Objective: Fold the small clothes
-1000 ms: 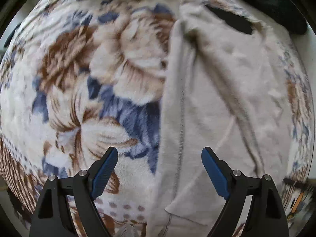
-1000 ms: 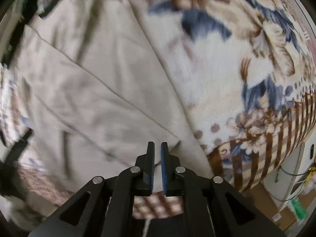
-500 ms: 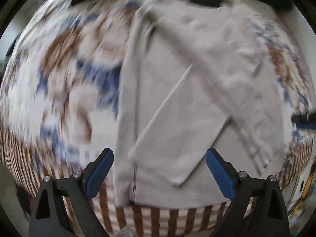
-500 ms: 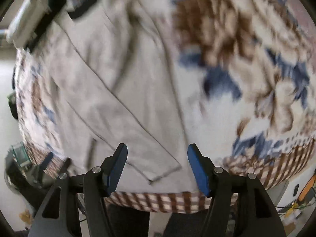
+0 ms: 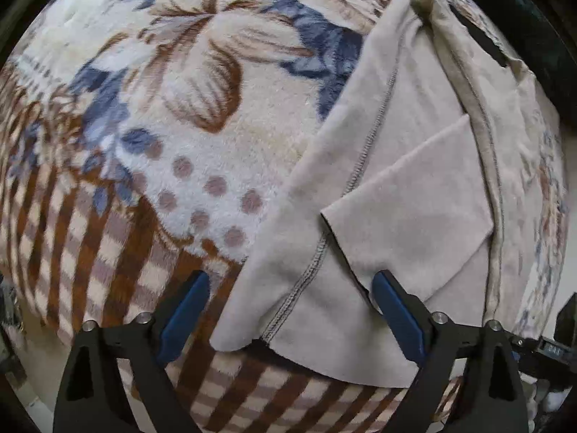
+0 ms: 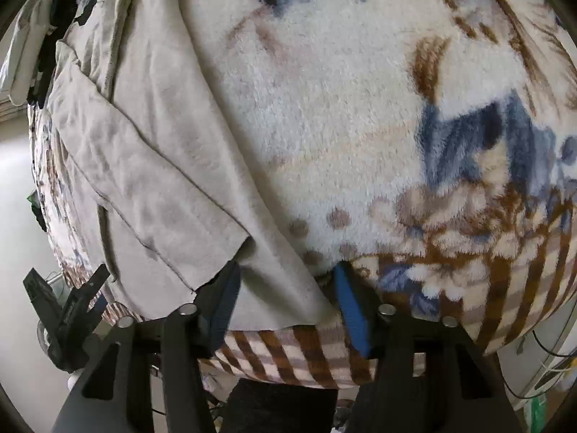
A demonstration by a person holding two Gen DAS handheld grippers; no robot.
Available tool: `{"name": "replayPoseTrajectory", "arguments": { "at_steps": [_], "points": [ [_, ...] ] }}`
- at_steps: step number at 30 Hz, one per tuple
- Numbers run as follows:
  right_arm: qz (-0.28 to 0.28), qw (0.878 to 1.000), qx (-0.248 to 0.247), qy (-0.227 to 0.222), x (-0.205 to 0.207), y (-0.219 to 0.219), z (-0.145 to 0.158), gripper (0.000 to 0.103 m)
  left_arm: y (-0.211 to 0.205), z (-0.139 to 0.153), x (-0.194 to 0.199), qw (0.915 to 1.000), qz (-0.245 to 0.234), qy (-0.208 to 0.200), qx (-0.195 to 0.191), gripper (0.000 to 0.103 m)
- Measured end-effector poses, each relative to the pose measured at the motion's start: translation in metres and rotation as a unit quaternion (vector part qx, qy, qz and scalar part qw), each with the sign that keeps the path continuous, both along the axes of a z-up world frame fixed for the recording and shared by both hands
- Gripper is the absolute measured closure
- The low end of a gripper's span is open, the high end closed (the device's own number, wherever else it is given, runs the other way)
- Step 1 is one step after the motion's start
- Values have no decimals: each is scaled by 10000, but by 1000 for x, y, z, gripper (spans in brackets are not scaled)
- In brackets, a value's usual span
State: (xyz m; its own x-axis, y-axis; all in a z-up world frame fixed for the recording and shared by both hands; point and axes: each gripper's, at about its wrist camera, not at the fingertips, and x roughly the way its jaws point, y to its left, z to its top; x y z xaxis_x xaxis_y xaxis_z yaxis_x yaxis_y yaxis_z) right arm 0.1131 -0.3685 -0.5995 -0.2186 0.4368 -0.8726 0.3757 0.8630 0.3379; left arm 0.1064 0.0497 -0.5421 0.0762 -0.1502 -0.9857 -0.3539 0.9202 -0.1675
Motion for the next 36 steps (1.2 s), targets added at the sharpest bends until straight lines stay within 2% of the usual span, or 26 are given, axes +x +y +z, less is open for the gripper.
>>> {"name": "replayPoseTrajectory", "arguments": {
  "at_steps": [2,3,8,11,13,15,16,18,20,22,31,36],
  "points": [
    [-63,10000,49,-21,-3,-1,0,48,4,0,-1,9998,-183,-84,-46,29],
    [-120,9999,66,-34,-7,-1,-1,52,4,1,-4,9996,-253,-109,-109,39],
    [-247,9997,-39,12,-21,-3,1,55,8,1,-19,9965,-622,-5,-561,40],
    [-463,9989,-77,44,-24,11,-4,55,23,-1,-26,9944,-611,-67,-859,41],
    [-631,9980,-59,20,-30,8,-5,55,35,-5,-30,9932,-530,-83,-1035,45],
    [-723,9973,-79,-12,-34,6,-5,58,47,-6,-31,9928,-501,-89,-1085,66],
    [-733,9972,-150,-36,-36,4,-3,62,51,-7,-31,9925,-534,-93,-1099,72],
    [-711,9972,-226,-64,-41,7,-2,83,58,-8,-31,9917,-633,-98,-1112,97],
    [-713,9972,-221,-108,-44,10,2,93,57,2,-32,9907,-715,-160,-1147,98],
    [-739,9968,-237,-212,-44,23,8,97,60,12,-34,9892,-757,-229,-1235,99],
    [-1089,9910,-185,-752,-38,18,69,98,89,70,-7,9807,-293,-547,-1854,99],
    [-1290,9851,-77,-1137,-13,4,102,98,90,92,34,9774,-310,-849,-1911,99]
  ]
}}
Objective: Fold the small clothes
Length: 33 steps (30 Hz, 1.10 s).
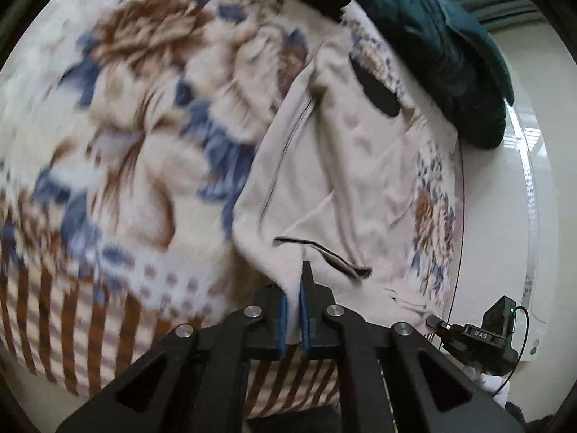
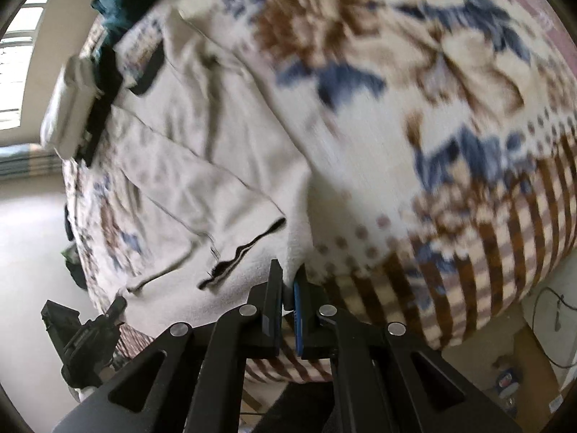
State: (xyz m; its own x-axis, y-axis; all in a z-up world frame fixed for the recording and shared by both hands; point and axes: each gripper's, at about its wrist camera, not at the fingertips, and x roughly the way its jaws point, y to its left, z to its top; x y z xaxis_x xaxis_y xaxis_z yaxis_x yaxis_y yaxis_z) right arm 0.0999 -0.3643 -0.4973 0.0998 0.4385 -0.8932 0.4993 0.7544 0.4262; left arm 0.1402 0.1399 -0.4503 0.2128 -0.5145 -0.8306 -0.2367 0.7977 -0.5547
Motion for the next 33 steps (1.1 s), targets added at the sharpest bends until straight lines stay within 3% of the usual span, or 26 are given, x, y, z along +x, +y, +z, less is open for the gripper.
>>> {"name": "replayPoseTrajectory", "arguments": {
  "at_steps": [7,13,16,19,21,22,25,30,33],
  "points": [
    [-333,9988,-1,-357,75,-17,4,98,-15,-16,80,9995,300,-106,94,99],
    [-379,9979,-120,-504,145,-6,-31,98,-25,-59,147,9981,566,54,217,98],
    [-359,9983,38,-464,174,-7,-47,96,-17,-80,161,9954,785,485,-250,94],
    [-698,9927,544,-822,182,-19,-44,89,-4,-75,156,9913,1114,421,-556,80],
    [-792,9889,563,-1120,181,-28,-32,69,6,-66,147,9885,1320,200,-716,59],
    [-821,9869,613,-1250,179,-33,-27,65,10,-62,142,9871,1416,112,-742,55],
    [-340,9918,186,-1221,179,-30,-18,61,14,-56,133,9889,1383,9,-552,53],
    [642,9927,-542,-867,185,-15,-29,61,-8,-52,137,9969,574,-91,528,53],
    [935,9907,-617,-771,195,-10,-42,61,-17,-54,141,9961,284,-161,817,53]
  ]
}}
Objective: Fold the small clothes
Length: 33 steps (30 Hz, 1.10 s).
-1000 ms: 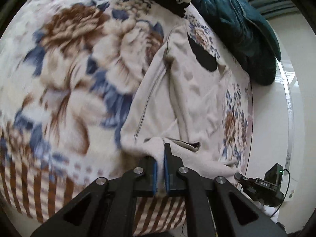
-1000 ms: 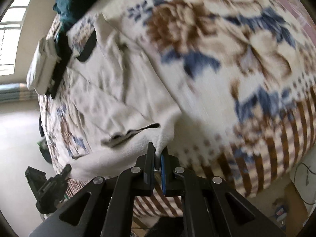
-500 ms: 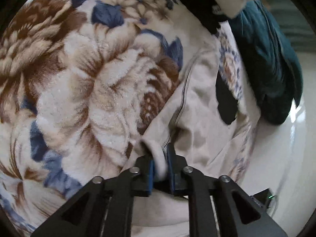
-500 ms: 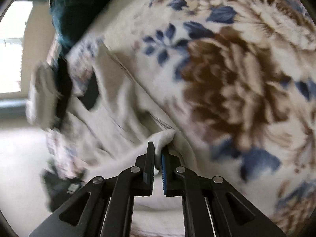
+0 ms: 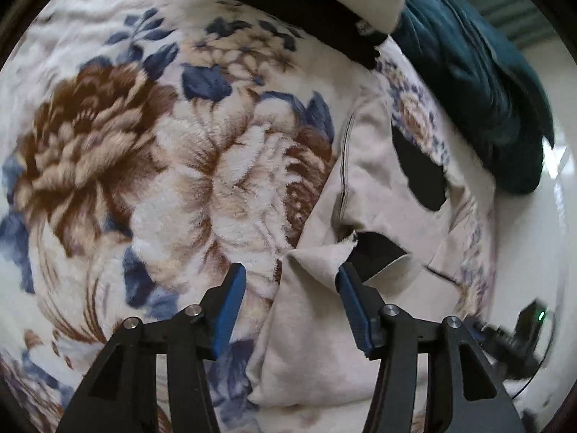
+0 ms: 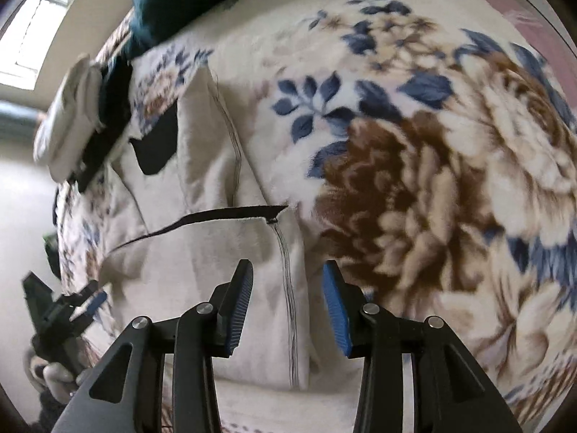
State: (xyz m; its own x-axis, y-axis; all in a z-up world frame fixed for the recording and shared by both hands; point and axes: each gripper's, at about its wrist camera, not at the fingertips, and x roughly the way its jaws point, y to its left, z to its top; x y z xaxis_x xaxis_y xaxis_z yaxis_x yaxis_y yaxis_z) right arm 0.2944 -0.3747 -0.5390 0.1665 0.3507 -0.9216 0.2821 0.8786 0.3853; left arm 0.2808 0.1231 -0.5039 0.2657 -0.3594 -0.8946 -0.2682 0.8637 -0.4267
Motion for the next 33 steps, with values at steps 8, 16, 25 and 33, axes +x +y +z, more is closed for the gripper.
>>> {"name": "replayPoseTrajectory", "arguments": {
  "at_steps": [8,16,25,33],
  "points": [
    [25,9996,219,167,27,11,-24,94,-23,-27,31,9974,-415,141,575,54],
    [-89,9996,-175,181,37,10,-21,96,-10,-37,50,9972,-52,439,595,53],
    [-110,9999,42,-79,74,15,33,40,-15,44,89,9990,-102,-360,228,17],
    [183,9992,-137,-325,190,46,24,47,-74,-20,199,9871,-1331,-27,889,18]
  ]
}}
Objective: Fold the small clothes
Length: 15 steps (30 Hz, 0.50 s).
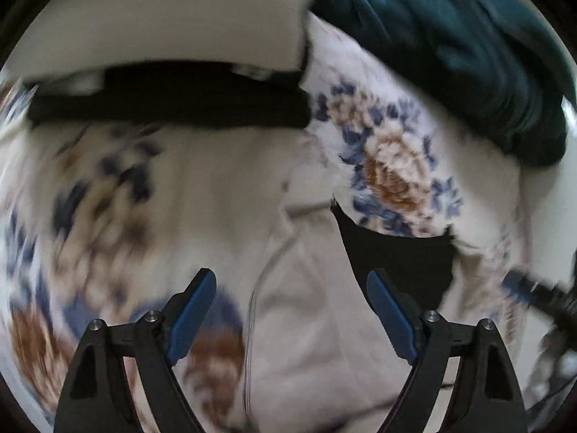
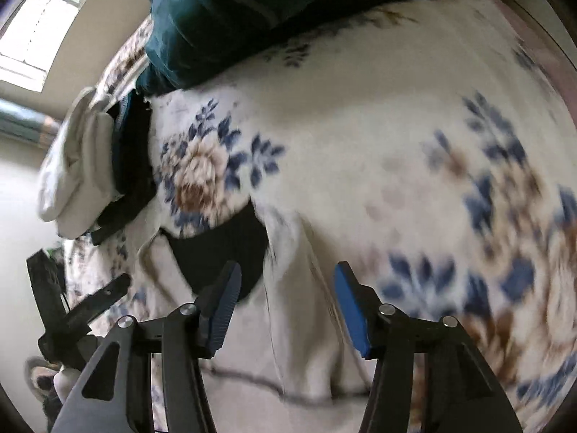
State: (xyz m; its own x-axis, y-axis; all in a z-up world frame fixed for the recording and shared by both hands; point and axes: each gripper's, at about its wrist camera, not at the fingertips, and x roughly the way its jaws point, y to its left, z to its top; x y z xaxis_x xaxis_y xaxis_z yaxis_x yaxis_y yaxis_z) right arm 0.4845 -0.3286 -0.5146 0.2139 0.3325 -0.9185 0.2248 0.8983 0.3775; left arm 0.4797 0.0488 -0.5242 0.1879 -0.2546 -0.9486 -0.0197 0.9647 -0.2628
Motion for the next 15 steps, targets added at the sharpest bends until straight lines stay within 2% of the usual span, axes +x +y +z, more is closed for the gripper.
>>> {"name": "replayPoseTrajectory", "arguments": {
  "at_steps": [2,4,5,6,7,9,12,15],
  "points": [
    [207,9995,-209,134,30,12,-12,47,-12,-17,13,9995,-225,151,151,18],
    [487,9969,-386,480,55,27,-34,47,-21,-27,22,9988,-420,149,213,34],
    [585,9954,-432,620,60,28,-41,51,-23,-28,23,9983,-499,100,279,70],
    [684,9938,-515,711,63,32,-47,79,-26,-28,24,9977,-583,60,344,93],
    [781,9922,-672,702,64,36,-50,89,-26,-25,24,9975,-644,10,283,93],
    [1039,9886,-901,619,62,45,-50,96,-26,-14,20,9973,-687,-214,156,97],
    [979,9907,-811,484,53,44,-41,98,-22,5,8,9969,-644,-448,43,97],
    [817,9943,-653,213,39,39,-19,98,-15,30,-10,9961,-521,-693,-136,97]
  ]
}}
